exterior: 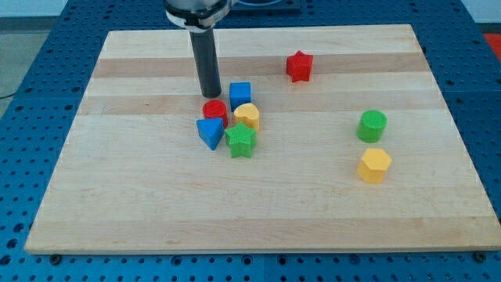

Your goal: Go to the top side of the cube

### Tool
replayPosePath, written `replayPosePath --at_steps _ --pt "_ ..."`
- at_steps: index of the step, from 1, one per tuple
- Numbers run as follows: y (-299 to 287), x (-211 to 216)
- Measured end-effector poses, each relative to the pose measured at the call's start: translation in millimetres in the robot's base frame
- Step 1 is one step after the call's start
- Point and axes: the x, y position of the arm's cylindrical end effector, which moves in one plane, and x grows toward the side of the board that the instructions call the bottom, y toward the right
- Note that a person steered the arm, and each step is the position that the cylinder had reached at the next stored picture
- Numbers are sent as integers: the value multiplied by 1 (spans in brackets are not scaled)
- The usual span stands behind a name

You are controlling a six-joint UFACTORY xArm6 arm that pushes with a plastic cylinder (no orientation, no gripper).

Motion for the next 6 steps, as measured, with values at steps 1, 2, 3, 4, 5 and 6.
replayPosePath --at_steps 1,2,3,4,5,6 --pt "13 -34" --pt "51 -28" --pt "53 -18" --pt "53 -18" --pt "54 -9" --pt "54 -8"
